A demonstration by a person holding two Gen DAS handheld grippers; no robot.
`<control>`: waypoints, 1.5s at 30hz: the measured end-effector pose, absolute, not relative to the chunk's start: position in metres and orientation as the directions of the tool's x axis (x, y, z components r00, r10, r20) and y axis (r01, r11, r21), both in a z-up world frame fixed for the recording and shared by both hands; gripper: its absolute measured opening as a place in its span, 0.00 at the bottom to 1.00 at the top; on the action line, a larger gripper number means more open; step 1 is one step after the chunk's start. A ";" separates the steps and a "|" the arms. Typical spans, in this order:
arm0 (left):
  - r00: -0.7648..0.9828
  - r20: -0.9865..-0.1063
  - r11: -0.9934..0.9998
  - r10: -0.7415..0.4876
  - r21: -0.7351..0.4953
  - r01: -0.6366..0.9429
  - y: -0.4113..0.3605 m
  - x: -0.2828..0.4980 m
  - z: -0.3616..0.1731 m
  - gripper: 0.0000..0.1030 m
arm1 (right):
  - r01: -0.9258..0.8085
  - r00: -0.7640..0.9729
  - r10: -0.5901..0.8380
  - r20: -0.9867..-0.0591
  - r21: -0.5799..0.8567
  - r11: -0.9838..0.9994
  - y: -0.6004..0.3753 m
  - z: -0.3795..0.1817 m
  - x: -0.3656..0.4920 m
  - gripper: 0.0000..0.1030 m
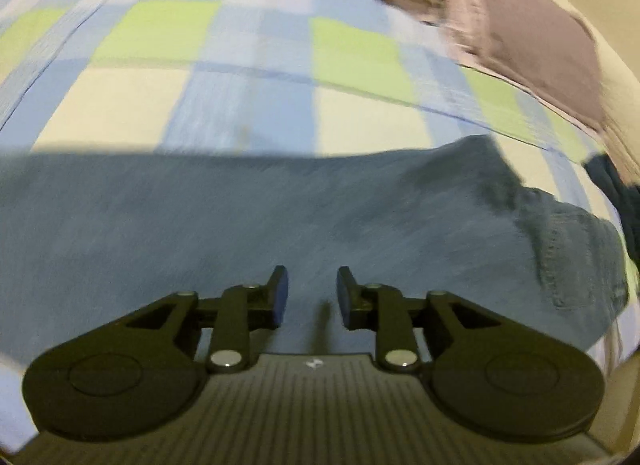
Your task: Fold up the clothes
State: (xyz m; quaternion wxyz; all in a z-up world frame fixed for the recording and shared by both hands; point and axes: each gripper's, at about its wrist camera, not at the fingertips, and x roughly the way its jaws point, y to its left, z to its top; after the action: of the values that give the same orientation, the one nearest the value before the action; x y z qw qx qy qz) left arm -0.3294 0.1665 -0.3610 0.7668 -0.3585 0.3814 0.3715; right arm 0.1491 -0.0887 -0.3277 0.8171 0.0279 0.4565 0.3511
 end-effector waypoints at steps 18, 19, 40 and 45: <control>0.619 -0.784 0.614 0.048 -0.466 -0.637 0.261 -0.142 -0.388 0.47 | -0.427 -0.071 0.665 -0.743 0.625 0.653 0.004 -0.381 0.246 0.18; 0.621 -0.784 0.607 -0.004 -0.495 -0.622 0.264 -0.135 -0.396 0.39 | -0.424 -0.074 0.673 -0.736 0.634 0.646 0.003 -0.381 0.246 0.18; 0.642 -0.692 0.622 0.331 -0.352 -0.700 0.259 -0.228 -0.352 0.07 | -0.668 0.358 0.649 -0.672 0.301 0.680 -0.007 -0.341 0.177 0.10; 0.576 -0.796 0.757 0.185 -0.258 -0.600 0.217 -0.245 -0.403 0.08 | -0.828 0.198 0.657 -0.728 0.235 0.509 0.002 -0.359 0.112 0.10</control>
State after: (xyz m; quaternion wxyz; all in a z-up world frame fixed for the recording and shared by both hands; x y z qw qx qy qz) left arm -0.2451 0.2169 -0.4029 0.8487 -0.2605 0.3980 0.2312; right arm 0.1119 0.0025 -0.3588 0.7668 -0.1049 0.4083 0.4841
